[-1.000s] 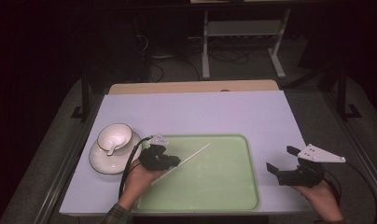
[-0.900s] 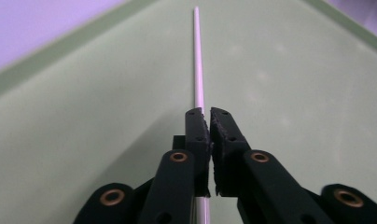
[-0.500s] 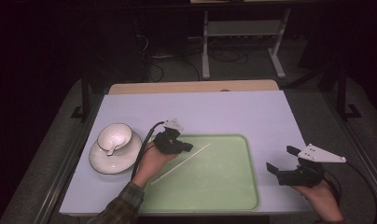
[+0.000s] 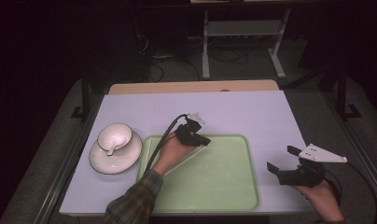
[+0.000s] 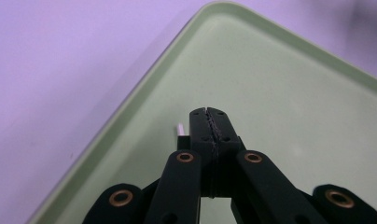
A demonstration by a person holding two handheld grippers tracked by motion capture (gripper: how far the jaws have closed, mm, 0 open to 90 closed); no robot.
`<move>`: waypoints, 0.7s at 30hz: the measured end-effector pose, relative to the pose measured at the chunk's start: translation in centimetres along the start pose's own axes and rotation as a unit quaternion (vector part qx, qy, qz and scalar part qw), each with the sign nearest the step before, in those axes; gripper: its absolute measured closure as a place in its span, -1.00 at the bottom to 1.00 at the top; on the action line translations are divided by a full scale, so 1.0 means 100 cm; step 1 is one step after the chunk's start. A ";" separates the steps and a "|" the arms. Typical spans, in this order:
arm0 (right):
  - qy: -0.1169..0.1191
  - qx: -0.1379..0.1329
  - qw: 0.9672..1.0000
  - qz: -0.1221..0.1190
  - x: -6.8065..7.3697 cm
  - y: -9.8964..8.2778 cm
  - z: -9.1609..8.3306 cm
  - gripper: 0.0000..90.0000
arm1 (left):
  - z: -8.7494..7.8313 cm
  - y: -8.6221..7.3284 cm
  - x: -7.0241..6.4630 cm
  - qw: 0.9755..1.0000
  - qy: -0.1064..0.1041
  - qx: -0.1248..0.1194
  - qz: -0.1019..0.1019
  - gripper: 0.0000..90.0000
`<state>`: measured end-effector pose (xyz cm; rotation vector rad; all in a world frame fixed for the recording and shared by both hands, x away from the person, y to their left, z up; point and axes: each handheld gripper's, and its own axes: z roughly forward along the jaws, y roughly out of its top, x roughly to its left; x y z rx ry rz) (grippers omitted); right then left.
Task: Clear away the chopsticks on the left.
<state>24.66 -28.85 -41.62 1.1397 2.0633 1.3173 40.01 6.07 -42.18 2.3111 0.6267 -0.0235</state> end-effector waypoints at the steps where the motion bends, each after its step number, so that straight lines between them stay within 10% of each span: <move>1: 0.001 0.000 1.000 0.000 0.000 0.000 0.000 -1.00 | 0.003 0.002 0.000 1.000 0.001 0.003 0.002 1.00; 21: -0.002 0.000 1.000 0.002 -0.002 0.000 -0.001 -1.00 | 0.018 0.002 0.012 0.999 0.036 0.029 -0.013 1.00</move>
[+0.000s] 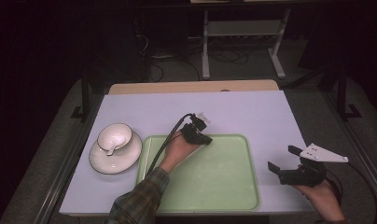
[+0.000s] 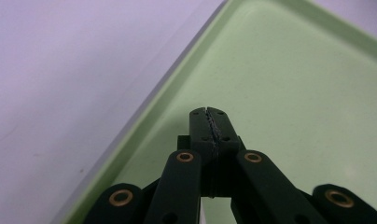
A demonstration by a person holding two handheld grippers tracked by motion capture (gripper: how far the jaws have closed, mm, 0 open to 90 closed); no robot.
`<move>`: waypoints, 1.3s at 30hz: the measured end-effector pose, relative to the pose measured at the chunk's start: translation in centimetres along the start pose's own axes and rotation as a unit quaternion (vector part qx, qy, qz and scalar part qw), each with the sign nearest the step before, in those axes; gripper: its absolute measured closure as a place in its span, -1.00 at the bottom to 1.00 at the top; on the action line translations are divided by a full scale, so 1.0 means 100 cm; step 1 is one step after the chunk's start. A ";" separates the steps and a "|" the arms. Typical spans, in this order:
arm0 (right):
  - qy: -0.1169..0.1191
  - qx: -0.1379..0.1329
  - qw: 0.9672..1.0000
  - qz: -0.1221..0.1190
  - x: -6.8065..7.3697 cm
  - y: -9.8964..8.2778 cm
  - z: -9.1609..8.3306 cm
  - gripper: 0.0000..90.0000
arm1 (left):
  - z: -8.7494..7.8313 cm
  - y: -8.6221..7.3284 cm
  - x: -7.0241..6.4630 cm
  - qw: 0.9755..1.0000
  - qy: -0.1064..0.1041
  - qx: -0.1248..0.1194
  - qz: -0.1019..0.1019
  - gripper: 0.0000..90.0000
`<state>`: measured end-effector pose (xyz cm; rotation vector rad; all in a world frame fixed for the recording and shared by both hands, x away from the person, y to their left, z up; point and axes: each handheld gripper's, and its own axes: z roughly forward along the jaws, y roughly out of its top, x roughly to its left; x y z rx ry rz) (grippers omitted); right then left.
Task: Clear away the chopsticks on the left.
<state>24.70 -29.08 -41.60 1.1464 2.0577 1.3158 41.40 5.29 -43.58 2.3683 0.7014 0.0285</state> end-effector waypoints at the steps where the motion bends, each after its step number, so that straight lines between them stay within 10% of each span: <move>1: 0.000 0.000 1.000 0.000 0.000 0.000 0.000 -1.00 | -0.001 -0.001 0.001 1.000 0.003 0.000 -0.003 1.00; 39: -0.002 0.003 1.000 -0.002 0.001 0.000 0.001 -1.00 | -0.064 -0.069 0.051 0.993 0.075 -0.019 -0.091 1.00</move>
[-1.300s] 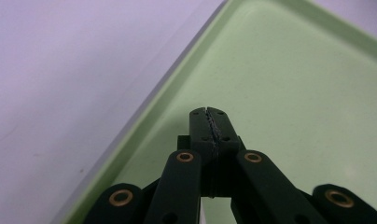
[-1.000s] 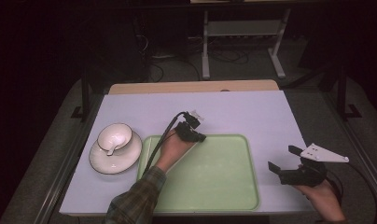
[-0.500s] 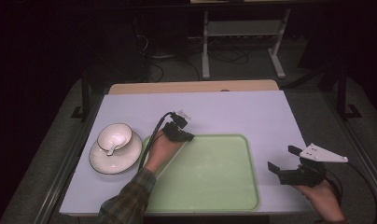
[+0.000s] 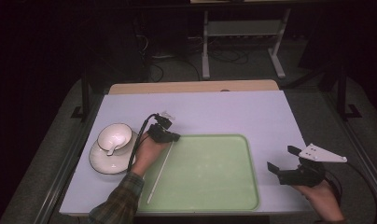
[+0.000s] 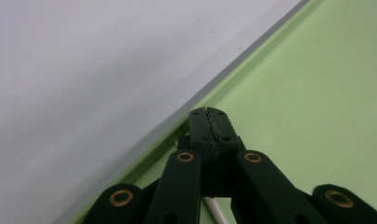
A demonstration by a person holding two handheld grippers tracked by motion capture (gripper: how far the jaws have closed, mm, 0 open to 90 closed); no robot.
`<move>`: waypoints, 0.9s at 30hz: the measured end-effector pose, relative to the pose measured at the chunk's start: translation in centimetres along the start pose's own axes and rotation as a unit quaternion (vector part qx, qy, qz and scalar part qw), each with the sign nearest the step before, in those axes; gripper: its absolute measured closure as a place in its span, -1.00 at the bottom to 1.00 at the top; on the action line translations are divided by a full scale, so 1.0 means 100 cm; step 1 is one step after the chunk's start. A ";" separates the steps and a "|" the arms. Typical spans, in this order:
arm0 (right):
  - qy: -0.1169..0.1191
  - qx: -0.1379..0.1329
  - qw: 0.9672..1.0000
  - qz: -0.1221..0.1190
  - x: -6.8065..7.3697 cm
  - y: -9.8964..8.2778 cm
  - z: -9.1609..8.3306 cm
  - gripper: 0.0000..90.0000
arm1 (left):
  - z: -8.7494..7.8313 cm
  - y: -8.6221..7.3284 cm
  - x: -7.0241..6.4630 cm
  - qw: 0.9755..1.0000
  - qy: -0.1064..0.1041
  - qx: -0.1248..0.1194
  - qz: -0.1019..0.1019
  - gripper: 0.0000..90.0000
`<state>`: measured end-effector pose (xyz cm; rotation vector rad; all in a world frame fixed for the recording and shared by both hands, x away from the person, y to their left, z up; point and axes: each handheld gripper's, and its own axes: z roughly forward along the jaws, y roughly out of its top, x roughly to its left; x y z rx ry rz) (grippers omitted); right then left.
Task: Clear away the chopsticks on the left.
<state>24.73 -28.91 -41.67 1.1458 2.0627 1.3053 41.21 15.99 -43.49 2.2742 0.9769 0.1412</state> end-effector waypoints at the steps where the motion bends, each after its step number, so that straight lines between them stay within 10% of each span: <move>1: 0.000 0.000 1.000 0.000 0.000 0.000 0.000 -1.00 | -0.001 -0.002 0.001 1.000 0.003 -0.002 -0.003 1.00; 12: 0.000 0.000 1.000 0.002 0.000 0.000 0.000 -1.00 | -0.022 -0.015 -0.010 1.000 -0.015 -0.022 0.011 1.00; 27: -0.003 0.004 1.000 -0.003 0.002 0.000 0.001 -1.00 | -0.058 -0.080 -0.047 0.999 -0.032 -0.033 0.029 1.00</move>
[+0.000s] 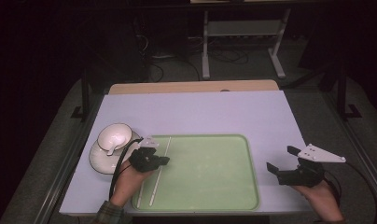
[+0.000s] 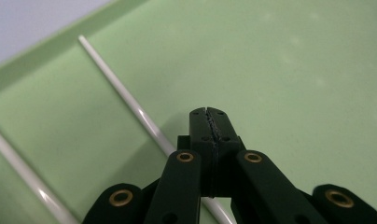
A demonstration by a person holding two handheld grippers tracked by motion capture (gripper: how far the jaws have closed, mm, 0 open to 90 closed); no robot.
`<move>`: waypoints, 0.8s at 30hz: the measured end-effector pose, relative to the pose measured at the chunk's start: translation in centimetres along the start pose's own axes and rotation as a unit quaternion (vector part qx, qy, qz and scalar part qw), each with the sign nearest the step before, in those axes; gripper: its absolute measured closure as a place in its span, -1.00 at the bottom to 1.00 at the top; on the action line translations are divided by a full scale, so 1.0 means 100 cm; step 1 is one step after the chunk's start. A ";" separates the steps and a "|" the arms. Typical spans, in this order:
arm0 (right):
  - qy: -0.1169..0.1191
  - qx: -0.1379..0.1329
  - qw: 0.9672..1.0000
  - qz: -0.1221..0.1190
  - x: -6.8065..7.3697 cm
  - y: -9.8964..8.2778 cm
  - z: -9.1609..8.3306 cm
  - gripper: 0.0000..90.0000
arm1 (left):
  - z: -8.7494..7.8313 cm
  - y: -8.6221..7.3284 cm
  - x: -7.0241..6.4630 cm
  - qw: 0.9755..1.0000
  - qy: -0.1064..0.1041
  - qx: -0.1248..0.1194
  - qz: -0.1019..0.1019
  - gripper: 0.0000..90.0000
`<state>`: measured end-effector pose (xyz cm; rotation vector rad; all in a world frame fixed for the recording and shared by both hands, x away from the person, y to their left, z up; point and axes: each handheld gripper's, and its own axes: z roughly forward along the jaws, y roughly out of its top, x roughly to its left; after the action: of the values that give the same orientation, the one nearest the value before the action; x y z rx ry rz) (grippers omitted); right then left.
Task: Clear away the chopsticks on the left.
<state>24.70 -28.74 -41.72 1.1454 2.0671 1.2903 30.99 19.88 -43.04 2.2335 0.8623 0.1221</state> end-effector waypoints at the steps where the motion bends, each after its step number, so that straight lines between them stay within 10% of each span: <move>1: 0.000 0.000 1.000 0.000 0.000 0.000 0.000 -1.00 | 0.000 -0.002 0.000 1.000 -0.003 -0.001 -0.006 1.00; 24: -0.001 0.000 1.000 0.000 -0.001 0.000 0.000 -1.00 | -0.018 -0.030 0.002 0.999 0.010 0.009 -0.031 1.00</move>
<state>24.72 -28.86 -41.75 1.1459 2.0647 1.2886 28.91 22.63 -43.74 2.2225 0.9457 0.1093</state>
